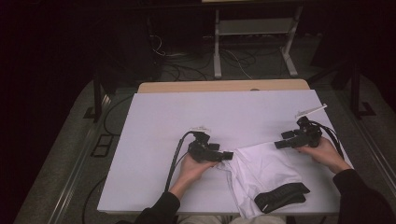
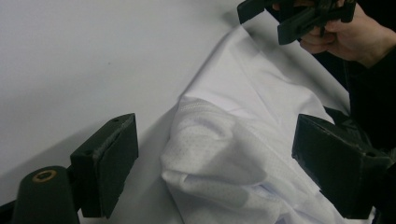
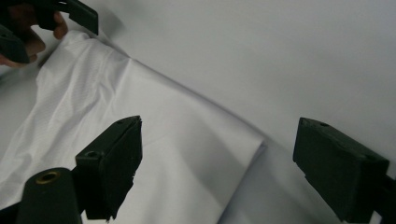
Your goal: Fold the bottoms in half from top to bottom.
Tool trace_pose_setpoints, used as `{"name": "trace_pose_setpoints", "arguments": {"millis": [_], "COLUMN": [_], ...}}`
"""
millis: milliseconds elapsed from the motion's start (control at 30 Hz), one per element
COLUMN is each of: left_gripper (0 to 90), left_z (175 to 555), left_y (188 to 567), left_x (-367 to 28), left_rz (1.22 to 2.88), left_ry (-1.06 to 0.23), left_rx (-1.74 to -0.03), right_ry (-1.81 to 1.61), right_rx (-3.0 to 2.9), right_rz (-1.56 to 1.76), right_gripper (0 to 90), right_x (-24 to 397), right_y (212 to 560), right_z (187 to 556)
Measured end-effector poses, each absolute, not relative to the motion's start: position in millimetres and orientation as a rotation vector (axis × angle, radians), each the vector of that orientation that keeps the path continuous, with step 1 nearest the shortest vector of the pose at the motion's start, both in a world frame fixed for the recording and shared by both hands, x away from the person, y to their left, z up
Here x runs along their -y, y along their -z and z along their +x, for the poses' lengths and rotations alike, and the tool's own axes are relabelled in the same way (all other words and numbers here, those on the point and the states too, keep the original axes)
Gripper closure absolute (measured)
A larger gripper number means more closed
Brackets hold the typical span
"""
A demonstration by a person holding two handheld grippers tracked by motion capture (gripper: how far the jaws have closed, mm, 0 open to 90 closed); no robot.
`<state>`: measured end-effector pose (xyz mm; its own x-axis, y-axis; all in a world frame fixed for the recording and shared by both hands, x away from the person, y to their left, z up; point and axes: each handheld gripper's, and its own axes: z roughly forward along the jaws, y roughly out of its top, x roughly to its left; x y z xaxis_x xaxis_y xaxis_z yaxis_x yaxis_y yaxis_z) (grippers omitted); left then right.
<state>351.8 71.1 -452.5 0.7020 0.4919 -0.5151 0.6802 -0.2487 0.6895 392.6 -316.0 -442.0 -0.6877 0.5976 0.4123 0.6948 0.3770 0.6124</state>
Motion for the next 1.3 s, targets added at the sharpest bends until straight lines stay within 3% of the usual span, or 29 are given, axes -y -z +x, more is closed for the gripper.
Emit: {"name": "trace_pose_setpoints", "arguments": {"millis": [233,367,500,567,667,1300], "left_gripper": [26.2,39.1,55.1,69.0,81.6,85.3], "left_z": [353,354,354,356,358,369], "left_y": [457,460,463,464,466,445], "left_x": [-70,-70,-68,-69,-71,-94], "left_rz": [1.927,1.944,1.959,1.956,1.935,1.981], "left_ry": [0.285,0.313,0.345,0.366,0.416,0.396], "left_rx": [-0.932,-0.949,-0.953,-0.944,-0.946,-0.845], "right_ry": [1.204,1.214,1.220,1.211,1.208,1.234], "right_rx": [2.480,2.472,2.462,2.465,2.461,2.423], "right_rz": [-1.193,-1.168,-1.137,-1.129,-1.108,-1.133], "right_gripper": [27.6,43.3,60.2,71.8,81.9,85.7], "right_x": [319,317,315,314,313,293], "right_y": [451,454,457,458,457,450], "right_z": [401,403,403,403,402,402]}}
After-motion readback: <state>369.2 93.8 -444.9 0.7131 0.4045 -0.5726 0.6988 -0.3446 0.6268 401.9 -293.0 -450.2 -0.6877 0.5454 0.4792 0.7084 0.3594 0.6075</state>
